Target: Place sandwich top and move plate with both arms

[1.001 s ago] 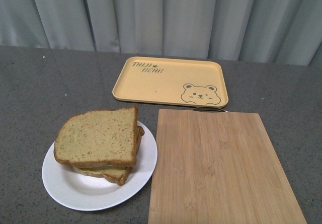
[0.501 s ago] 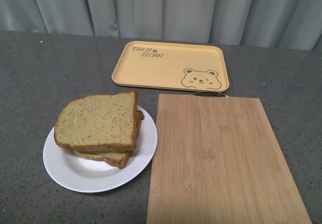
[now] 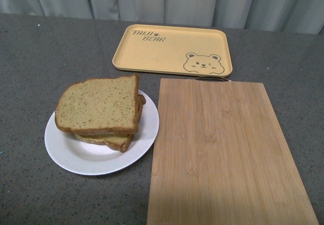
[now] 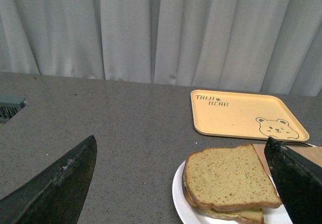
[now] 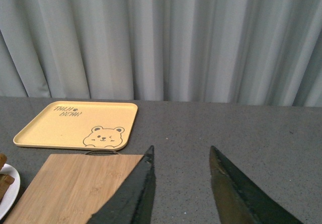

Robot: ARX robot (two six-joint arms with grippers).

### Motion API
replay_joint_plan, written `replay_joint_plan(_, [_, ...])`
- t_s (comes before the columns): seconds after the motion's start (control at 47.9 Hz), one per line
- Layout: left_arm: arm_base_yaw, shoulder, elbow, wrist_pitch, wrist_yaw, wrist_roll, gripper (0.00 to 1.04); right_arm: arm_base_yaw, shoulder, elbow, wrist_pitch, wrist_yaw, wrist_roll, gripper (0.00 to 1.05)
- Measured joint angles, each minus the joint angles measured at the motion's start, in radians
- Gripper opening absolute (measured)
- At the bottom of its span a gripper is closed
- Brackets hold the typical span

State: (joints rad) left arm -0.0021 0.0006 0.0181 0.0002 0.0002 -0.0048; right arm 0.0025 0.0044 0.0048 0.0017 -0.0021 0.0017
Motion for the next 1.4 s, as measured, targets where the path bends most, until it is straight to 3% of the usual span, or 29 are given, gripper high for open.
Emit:
replay_joint_plan(0.167, [-0.001,0.005,0.002,-0.005,-0.006,-0.003,0.98,0.0,0.0,0.0,0.0,0.0,0.0,0.71])
replay_joint_plan(0.229, [-0.003,0.136,0.076,-0.192,-0.034,-0.09,0.98,0.0,0.0,0.0,0.0,0.0,0.0,0.85])
replay_joint_plan(0.292, [-0.005,0.315,0.1,-0.191,-0.041,-0.192,0.98,0.0,0.0,0.0,0.0,0.0,0.0,0.97])
replay_joint_plan(0.355, [-0.03,0.459,0.104,-0.096,-0.057,-0.233,0.98,0.0,0.0,0.0,0.0,0.0,0.0,0.95])
replay_joint_plan(0.438, [-0.046,0.699,0.134,0.05,-0.001,-0.354,0.98,0.0,0.0,0.0,0.0,0.0,0.0,0.95])
replay_joint_plan(0.668, [-0.076,1.242,0.197,0.317,0.211,-0.645,0.98,0.0,0.0,0.0,0.0,0.0,0.0,0.95])
replay_joint_plan(0.918, [-0.134,1.531,0.263,0.44,0.187,-0.688,0.98,0.0,0.0,0.0,0.0,0.0,0.0,0.95])
replay_joint_plan(1.252, [-0.133,1.795,0.355,0.511,0.185,-0.758,0.98,0.0,0.0,0.0,0.0,0.0,0.0,0.95])
replay_joint_plan(1.398, [-0.148,1.857,0.399,0.524,0.195,-0.784,0.74,0.0,0.0,0.0,0.0,0.0,0.0,0.95])
